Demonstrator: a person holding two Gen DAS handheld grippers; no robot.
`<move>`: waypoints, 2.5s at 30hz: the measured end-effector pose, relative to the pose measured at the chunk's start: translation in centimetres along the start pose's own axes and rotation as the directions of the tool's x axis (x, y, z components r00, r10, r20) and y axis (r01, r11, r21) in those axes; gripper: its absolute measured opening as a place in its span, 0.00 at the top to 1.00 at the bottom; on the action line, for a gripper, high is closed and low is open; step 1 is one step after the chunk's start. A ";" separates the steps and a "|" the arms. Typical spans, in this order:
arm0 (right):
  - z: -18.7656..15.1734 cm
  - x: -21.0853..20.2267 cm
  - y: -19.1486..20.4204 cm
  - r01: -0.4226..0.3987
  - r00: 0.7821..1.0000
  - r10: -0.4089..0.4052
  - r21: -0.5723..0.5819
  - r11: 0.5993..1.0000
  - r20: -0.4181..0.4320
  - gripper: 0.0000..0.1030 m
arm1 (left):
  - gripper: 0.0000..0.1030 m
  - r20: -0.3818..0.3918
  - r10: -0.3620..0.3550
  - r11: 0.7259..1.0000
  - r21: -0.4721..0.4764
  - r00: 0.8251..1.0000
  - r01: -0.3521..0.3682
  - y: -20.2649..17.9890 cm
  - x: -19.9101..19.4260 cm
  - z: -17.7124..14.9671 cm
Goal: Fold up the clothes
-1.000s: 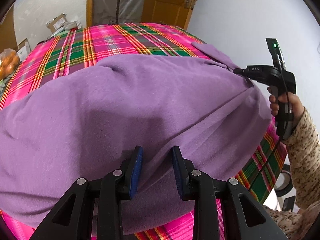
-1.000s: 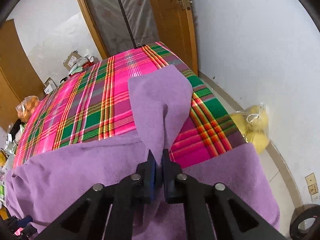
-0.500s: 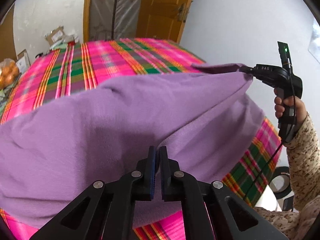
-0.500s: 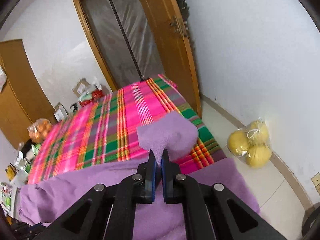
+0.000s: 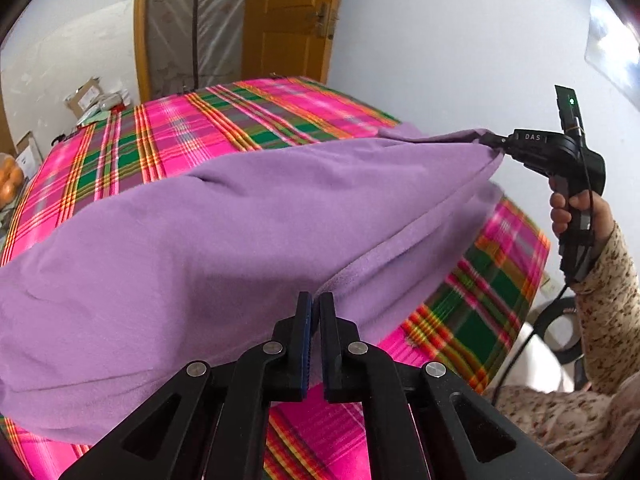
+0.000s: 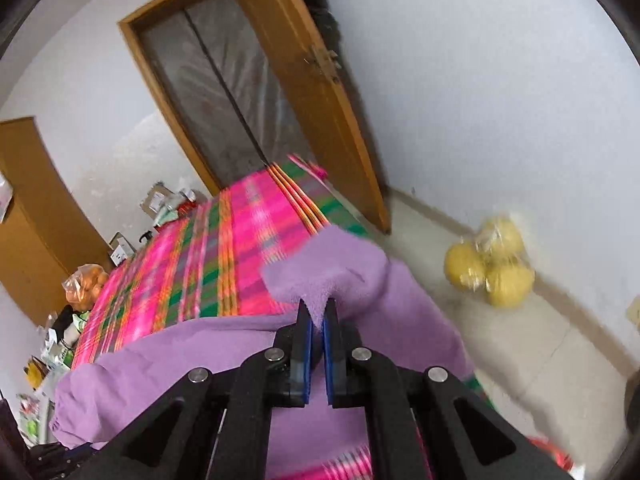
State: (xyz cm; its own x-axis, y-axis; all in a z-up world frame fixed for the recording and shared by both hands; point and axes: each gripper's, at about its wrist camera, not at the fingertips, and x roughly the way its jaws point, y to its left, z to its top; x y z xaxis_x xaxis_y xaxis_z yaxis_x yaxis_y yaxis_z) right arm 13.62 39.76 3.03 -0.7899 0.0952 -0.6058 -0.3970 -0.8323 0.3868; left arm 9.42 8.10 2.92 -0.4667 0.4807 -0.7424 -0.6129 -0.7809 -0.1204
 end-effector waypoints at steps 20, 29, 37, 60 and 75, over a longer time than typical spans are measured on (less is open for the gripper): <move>-3.7 1.8 -4.2 0.035 0.998 -0.032 0.048 0.998 -0.062 0.95 | 0.96 -0.078 -0.022 1.000 -0.021 0.997 0.021 -0.2 1.6 -1.7; -4.0 0.6 -3.7 0.106 0.993 -0.106 -0.007 0.994 -0.048 0.92 | 0.95 -0.107 -0.095 0.994 -0.068 0.990 0.088 0.6 1.5 -2.4; -3.7 -0.7 -2.7 0.131 0.991 -0.134 -0.085 0.988 -0.021 0.89 | 0.95 -0.087 -0.170 0.979 -0.127 0.982 0.158 1.7 0.4 -1.9; -1.3 8.4 7.3 0.174 0.963 -0.257 -0.548 0.818 -0.079 0.66 | 0.76 -0.129 -0.307 0.930 -0.250 0.943 0.269 3.2 5.4 1.6; 2.5 7.0 3.5 0.145 0.980 -0.180 -0.323 0.935 -0.081 0.97 | 0.76 -0.111 -0.333 0.912 -0.289 0.936 0.291 3.8 5.9 1.2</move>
State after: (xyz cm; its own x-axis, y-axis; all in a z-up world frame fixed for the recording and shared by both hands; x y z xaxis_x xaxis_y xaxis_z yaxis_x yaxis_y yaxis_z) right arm 5.55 38.82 1.89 -0.6650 0.1991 -0.7198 -0.3349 -0.9410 0.0491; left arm 3.52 8.47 -1.13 -0.1617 0.6661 -0.7282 -0.5107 -0.6879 -0.5158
